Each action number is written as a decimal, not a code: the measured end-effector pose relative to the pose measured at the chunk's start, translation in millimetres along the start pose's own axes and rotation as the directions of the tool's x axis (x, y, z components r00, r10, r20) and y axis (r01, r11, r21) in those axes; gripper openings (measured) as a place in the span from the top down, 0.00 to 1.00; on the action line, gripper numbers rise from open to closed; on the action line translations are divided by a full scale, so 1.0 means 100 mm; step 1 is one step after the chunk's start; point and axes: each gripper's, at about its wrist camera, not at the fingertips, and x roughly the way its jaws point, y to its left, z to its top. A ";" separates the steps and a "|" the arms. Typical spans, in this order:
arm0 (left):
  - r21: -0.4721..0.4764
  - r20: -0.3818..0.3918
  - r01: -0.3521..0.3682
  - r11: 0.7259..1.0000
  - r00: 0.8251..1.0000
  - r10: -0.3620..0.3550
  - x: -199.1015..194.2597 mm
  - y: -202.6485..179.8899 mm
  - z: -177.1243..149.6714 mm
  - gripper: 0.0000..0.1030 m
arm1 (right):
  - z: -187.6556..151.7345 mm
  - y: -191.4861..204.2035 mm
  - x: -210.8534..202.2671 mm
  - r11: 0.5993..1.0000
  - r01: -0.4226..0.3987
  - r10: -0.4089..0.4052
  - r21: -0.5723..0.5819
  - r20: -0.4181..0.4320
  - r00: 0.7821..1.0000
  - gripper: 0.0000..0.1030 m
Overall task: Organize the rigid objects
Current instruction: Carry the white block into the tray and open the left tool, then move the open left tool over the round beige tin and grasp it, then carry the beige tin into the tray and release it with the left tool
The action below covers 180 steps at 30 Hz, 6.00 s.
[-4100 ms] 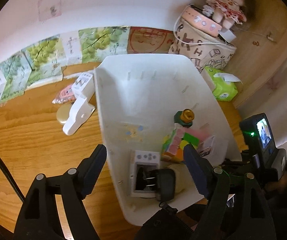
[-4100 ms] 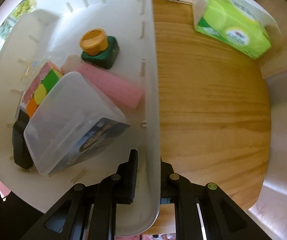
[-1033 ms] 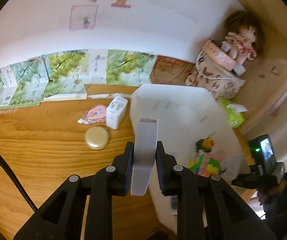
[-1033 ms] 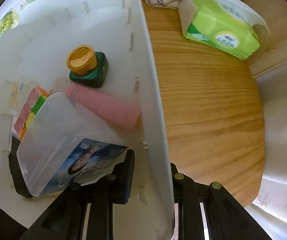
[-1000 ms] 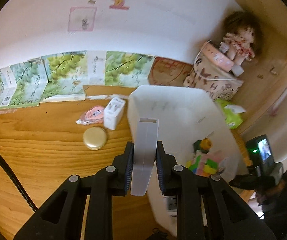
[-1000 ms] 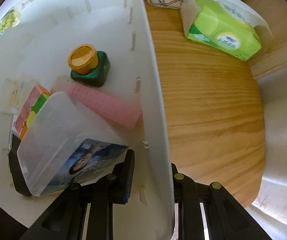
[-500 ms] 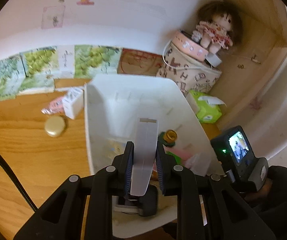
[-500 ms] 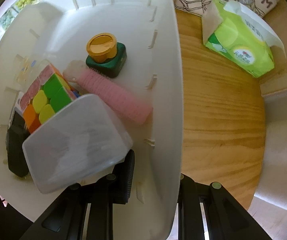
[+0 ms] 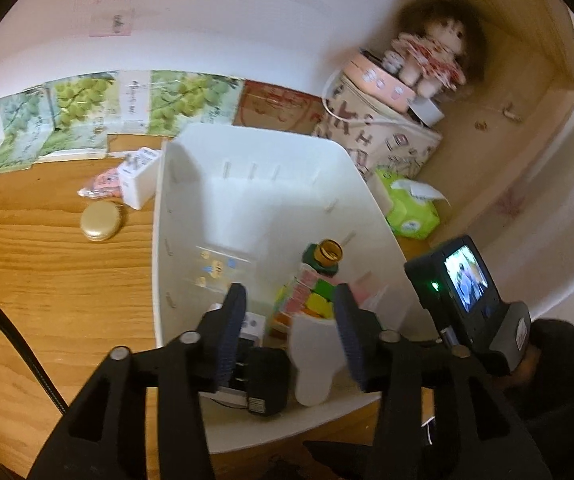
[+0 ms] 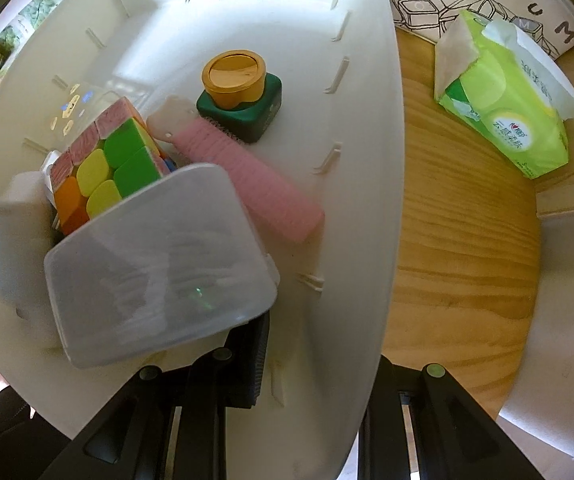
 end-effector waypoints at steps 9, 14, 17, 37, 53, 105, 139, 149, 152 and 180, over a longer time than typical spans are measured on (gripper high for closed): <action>-0.056 0.044 -0.064 0.996 0.997 0.066 -0.17 0.43 0.21 0.36 | 0.16 -0.12 0.04 0.998 0.013 -0.012 0.058 -0.013 1.000 0.77; -0.094 0.044 -0.091 0.991 0.994 0.096 -0.21 0.76 0.35 0.34 | 0.25 -0.19 0.00 0.991 0.036 -0.034 0.129 -0.015 0.999 0.77; -0.130 0.031 -0.100 0.987 0.994 0.104 -0.20 0.98 0.44 0.33 | 0.28 -0.24 -0.02 0.983 0.049 -0.046 0.175 -0.021 0.999 0.77; -0.172 -0.291 -0.163 0.971 0.951 0.108 0.89 2.02 0.80 0.23 | 0.23 -0.58 -0.12 0.894 0.079 -0.067 0.442 -0.042 0.997 0.76; -0.080 -0.357 -0.178 0.981 0.924 0.138 1.31 1.97 0.82 0.07 | 0.22 -0.48 -0.16 0.875 0.127 -0.095 0.466 -0.092 0.991 0.76; -0.168 -0.303 -0.240 0.956 0.936 0.182 0.79 2.16 0.46 0.48 | 0.13 -0.50 -0.25 0.907 0.071 -0.074 0.414 -0.009 0.997 0.75; -0.017 -0.140 -0.123 0.992 0.983 0.120 0.01 0.38 0.34 0.48 | -0.30 -0.86 -0.30 0.978 -0.107 0.087 0.177 0.113 0.990 0.88; 0.064 -0.196 -0.041 0.997 0.979 0.053 0.27 -0.15 0.23 0.47 | -0.28 -0.71 -0.34 0.986 -0.127 0.114 0.105 0.124 0.986 0.88; 0.096 -0.214 -0.020 0.995 0.976 0.040 0.34 -0.29 0.20 0.48 | -0.25 -0.70 -0.35 0.988 -0.129 0.117 0.089 0.124 0.985 0.88; 0.105 -0.174 -0.055 0.993 0.982 0.073 0.06 0.43 0.39 0.23 | -0.20 -0.69 -0.24 0.964 -0.043 0.026 0.261 0.068 0.997 0.88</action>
